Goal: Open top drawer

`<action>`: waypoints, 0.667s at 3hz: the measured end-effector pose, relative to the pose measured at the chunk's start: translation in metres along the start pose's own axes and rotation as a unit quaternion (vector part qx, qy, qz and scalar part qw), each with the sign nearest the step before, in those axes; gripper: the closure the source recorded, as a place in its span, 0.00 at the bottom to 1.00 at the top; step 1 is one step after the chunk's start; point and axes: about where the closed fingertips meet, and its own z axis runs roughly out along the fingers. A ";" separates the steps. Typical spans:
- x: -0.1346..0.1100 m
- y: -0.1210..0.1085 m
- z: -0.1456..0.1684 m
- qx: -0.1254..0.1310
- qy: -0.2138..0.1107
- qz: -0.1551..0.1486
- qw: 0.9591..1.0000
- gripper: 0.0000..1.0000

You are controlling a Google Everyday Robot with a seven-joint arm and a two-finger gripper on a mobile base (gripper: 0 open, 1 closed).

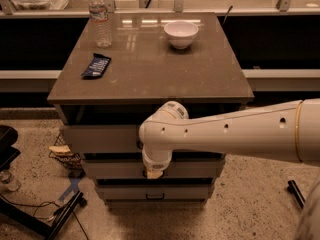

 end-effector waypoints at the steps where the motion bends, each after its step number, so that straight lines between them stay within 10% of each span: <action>1: 0.000 0.000 0.000 0.000 0.000 0.000 1.000 0.95; 2: 0.000 0.000 -0.003 0.000 0.000 0.000 1.000 1.00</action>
Offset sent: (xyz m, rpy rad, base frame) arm -0.0548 -0.0407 0.0097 0.0055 -0.0361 -0.0930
